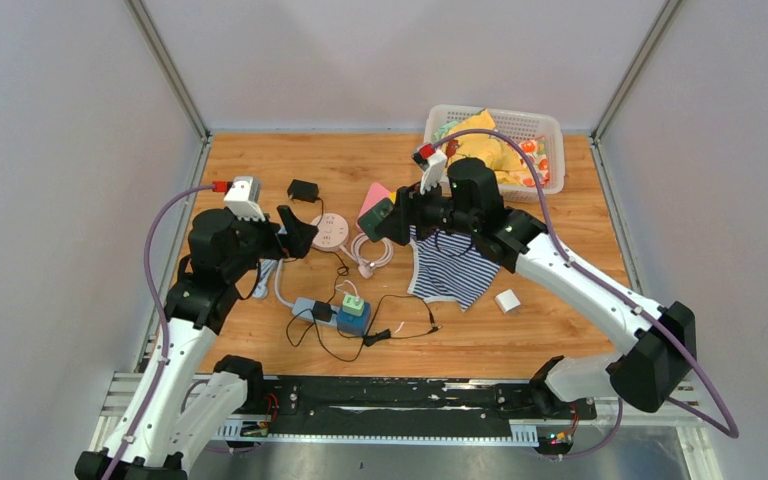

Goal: Insert the plug
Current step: Pick up the plug from the center of the board, then insert the plug into the socket.

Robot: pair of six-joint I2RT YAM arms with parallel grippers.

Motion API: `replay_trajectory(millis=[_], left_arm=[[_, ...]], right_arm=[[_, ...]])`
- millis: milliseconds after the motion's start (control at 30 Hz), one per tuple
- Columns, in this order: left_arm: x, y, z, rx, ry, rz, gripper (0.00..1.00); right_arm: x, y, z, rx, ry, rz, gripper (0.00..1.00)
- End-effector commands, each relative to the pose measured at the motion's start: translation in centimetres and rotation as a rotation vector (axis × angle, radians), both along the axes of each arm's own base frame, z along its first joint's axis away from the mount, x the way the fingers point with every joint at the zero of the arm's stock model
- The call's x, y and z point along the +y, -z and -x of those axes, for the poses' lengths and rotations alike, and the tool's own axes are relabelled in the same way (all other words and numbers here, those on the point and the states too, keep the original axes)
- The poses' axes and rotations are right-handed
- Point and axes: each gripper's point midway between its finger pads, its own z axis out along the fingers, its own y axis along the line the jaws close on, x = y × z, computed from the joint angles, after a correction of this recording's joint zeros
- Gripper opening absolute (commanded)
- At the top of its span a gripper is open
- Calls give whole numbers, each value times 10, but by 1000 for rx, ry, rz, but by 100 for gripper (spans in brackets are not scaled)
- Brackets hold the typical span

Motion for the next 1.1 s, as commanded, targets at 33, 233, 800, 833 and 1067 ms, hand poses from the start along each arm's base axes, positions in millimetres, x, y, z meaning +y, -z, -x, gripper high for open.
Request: replay_trajectory(millis=[33, 233, 800, 833, 1067], left_arm=[[57, 49, 9, 132, -213, -266, 100], [64, 61, 22, 114, -213, -303, 100], [76, 63, 28, 68, -265, -332, 100], [77, 63, 28, 66, -267, -332, 100], [76, 62, 29, 62, -264, -332, 100]], right_arm=[[-13, 30, -58, -60, 254, 97, 0], [4, 45, -92, -140, 363, 129, 0], [35, 124, -153, -62, 551, 274, 0], [35, 128, -154, -53, 554, 280, 0], [38, 144, -157, -20, 567, 301, 0]])
